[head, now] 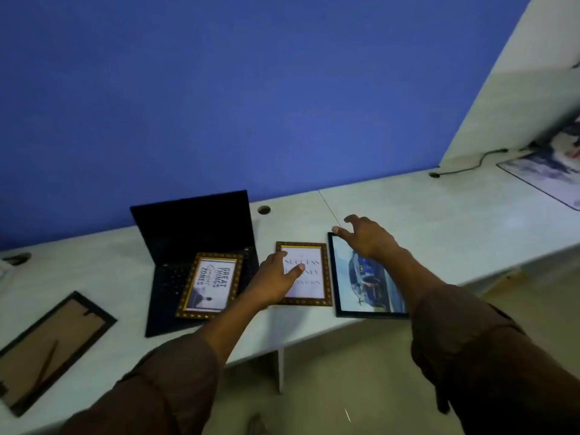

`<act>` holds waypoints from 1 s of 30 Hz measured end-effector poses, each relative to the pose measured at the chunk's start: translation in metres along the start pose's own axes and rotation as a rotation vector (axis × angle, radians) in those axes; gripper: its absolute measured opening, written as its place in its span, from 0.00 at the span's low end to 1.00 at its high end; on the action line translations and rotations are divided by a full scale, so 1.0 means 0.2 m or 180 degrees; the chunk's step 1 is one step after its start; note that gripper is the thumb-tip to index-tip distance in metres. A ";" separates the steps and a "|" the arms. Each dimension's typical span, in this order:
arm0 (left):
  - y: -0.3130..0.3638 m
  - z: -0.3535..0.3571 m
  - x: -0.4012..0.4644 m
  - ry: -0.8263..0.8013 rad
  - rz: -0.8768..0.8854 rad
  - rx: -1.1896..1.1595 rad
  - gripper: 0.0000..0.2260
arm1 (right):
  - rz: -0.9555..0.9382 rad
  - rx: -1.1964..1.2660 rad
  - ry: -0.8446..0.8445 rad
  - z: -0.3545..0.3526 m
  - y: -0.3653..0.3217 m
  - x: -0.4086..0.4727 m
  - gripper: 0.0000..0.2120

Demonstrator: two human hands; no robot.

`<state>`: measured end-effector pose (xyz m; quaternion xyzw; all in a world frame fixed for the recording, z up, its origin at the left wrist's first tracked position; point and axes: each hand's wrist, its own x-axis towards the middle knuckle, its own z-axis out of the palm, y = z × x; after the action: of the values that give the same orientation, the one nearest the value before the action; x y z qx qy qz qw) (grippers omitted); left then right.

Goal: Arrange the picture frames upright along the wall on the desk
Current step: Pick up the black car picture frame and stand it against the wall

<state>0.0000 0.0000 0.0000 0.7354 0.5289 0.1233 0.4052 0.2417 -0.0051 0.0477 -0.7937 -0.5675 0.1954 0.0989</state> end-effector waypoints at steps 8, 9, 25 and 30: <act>0.08 0.48 0.23 -0.0624 -0.0976 -0.0882 0.30 | 0.0313 -0.0221 -0.0533 0.07 0.42 0.37 0.34; 0.07 0.56 0.26 -0.0666 -0.1105 -0.0991 0.30 | 0.0308 -0.0193 -0.0527 0.07 0.47 0.43 0.33; 0.30 1.43 0.39 0.0242 -0.3617 -0.2958 0.19 | -0.0299 -0.0889 -0.1412 0.42 1.08 1.36 0.35; 0.43 1.54 0.49 0.0266 -0.3617 -0.3474 0.14 | -0.0552 -0.1082 -0.1252 0.46 1.12 1.34 0.33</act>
<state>0.2864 -0.0660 -0.1589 0.0444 0.7032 0.1671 0.6896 0.4707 0.1662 -0.1731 -0.6941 -0.6663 0.2385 -0.1315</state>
